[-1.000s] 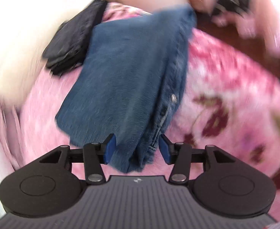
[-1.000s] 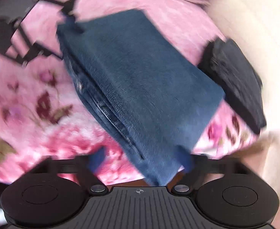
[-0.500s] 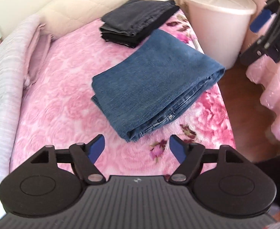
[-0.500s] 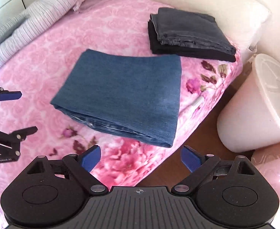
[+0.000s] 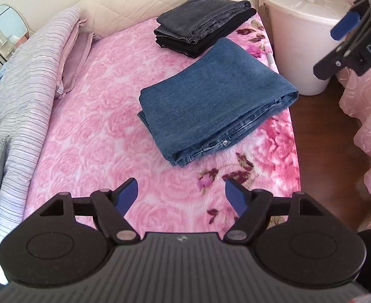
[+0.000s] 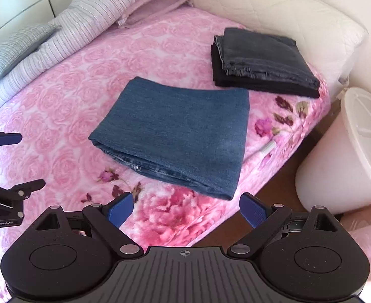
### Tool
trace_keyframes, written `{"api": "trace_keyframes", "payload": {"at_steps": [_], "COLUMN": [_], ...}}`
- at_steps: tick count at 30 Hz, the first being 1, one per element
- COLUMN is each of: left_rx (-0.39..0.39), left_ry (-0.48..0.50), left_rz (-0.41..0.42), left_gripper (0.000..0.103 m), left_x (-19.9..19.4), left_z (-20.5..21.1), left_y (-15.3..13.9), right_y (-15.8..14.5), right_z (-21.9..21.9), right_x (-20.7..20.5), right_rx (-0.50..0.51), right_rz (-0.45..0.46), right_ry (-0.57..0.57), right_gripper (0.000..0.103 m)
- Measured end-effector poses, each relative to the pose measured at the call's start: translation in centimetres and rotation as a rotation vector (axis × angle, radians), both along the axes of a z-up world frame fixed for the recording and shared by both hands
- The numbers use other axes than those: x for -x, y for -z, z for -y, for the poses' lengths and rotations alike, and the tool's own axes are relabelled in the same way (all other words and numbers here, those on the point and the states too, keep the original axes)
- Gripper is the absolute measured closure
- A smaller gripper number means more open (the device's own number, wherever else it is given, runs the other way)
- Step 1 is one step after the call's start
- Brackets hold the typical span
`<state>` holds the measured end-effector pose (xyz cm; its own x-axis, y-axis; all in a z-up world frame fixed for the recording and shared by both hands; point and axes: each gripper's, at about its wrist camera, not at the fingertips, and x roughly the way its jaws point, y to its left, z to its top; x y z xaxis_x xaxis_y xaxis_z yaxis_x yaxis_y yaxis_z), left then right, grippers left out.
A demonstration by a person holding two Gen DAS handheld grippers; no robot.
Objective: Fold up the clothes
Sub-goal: 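Grasp the folded jeans with both grippers and lift them over the dark clothes stack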
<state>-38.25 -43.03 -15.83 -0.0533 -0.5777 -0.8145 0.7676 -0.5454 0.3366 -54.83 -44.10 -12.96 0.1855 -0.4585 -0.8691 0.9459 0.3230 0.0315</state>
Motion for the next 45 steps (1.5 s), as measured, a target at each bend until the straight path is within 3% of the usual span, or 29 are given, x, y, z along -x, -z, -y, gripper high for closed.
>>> {"api": "trace_keyframes", "payload": {"at_steps": [4, 8, 11, 15, 18, 21, 23, 25, 28, 30, 32, 36, 37, 38, 39, 40, 45], "left_rx": [0.046, 0.140, 0.212, 0.309, 0.329, 0.349, 0.387, 0.440, 0.492, 0.484, 0.480, 0.458, 0.442, 0.410, 0.371, 0.349, 0.282], "left_ry": [0.082, 0.279, 0.456, 0.627, 0.673, 0.685, 0.683, 0.681, 0.654, 0.635, 0.624, 0.651, 0.658, 0.657, 0.653, 0.652, 0.640], "left_rz": [0.049, 0.167, 0.282, 0.413, 0.429, 0.403, 0.392, 0.393, 0.449, 0.478, 0.510, 0.522, 0.525, 0.512, 0.492, 0.479, 0.417], "left_gripper": [0.029, 0.027, 0.027, 0.027, 0.027, 0.026, 0.017, 0.009, 0.013, 0.014, 0.023, 0.030, 0.039, 0.049, 0.055, 0.063, 0.071], "left_x": [1.2, 2.8, 3.6, 4.0, 4.2, 4.9, 5.4, 5.6, 4.8, 4.0, 3.5, 3.8, 4.0, 4.1, 4.1, 4.1, 3.4], "left_z": [-0.6, -0.6, -0.1, 1.2, 2.7, 3.9, 4.4, 4.9, 6.1, 7.1, 7.7, 8.6, 8.8, 9.1, 9.4, 9.6, 10.7], "left_y": [1.1, 4.9, 9.5, 15.4, 18.7, 21.0, 22.0, 22.4, 22.7, 22.9, 23.5, 23.9, 23.8, 23.4, 22.8, 22.1, 16.6], "right_y": [1.9, 5.0, 8.2, 13.6, 17.2, 20.5, 22.4, 23.8, 24.9, 25.6, 26.0, 26.5, 26.4, 26.2, 25.8, 25.3, 20.3], "right_z": [-0.5, -0.8, -1.3, -2.2, -1.7, -0.9, -0.6, -0.3, 0.4, 1.7, 3.5, 3.8, 4.1, 4.4, 4.7, 4.9, 6.2], "right_x": [1.1, 1.4, 0.1, -3.0, -4.6, -5.5, -5.9, -5.8, -4.4, -3.0, -1.2, -0.3, -0.2, -0.1, 0.1, 0.2, 0.6], "right_rx": [-0.024, -0.048, 0.041, 0.254, 0.372, 0.413, 0.435, 0.483, 0.582, 0.609, 0.578, 0.630, 0.624, 0.605, 0.567, 0.530, 0.458], "right_rz": [0.033, 0.014, -0.124, -0.367, -0.468, -0.488, -0.507, -0.536, -0.646, -0.736, -0.764, -0.776, -0.765, -0.748, -0.720, -0.695, -0.642], "right_ry": [-0.056, -0.136, -0.220, -0.400, -0.509, -0.591, -0.641, -0.678, -0.691, -0.658, -0.625, -0.727, -0.738, -0.753, -0.774, -0.793, -0.836], "right_gripper": [0.009, 0.009, 0.009, 0.009, 0.009, 0.010, 0.010, 0.010, 0.010, 0.010, 0.010, 0.010, 0.012, 0.018, 0.042, 0.059, 0.065]}}
